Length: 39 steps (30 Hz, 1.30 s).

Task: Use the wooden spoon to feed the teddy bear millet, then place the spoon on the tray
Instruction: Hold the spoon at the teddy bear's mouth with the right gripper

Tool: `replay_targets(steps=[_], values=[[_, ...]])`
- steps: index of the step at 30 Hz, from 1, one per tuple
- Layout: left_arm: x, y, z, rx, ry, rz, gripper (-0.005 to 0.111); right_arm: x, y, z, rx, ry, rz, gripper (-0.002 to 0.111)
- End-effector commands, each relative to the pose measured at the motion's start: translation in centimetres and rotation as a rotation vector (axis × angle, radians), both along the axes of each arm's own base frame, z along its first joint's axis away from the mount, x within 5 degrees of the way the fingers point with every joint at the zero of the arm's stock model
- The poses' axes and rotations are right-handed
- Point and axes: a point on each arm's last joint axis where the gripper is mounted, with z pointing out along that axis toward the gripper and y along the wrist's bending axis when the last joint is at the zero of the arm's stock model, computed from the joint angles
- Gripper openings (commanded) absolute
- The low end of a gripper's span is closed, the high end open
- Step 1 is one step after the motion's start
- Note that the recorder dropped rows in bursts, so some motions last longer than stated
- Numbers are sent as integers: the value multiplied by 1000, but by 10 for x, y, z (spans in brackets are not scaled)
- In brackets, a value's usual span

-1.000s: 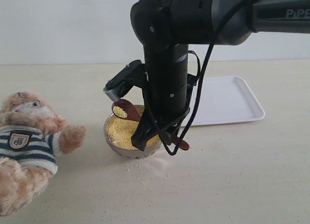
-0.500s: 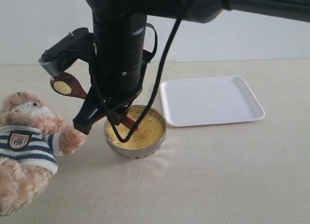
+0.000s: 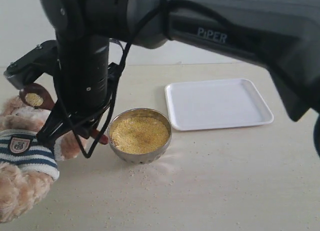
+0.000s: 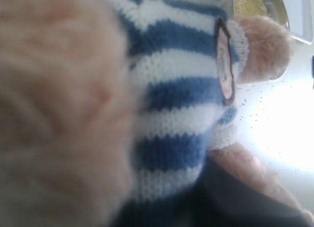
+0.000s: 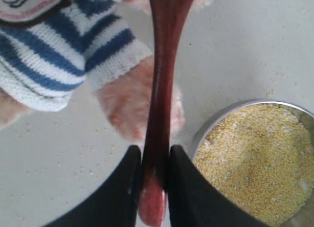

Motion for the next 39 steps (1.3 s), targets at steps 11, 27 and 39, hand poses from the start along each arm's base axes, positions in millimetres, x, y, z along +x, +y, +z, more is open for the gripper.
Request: replay_targets(steps=[11,27,39], values=[[0,-1,2,-17,-12,11,8,4,21,-17,-135,-223,54,0],[0,-1,2,-17,-12,11,8,-11,46,-22,-136,-299,104,0],[0,-1,2,-17,-12,11,8,-16,49,-21,-153,-333,131,0]])
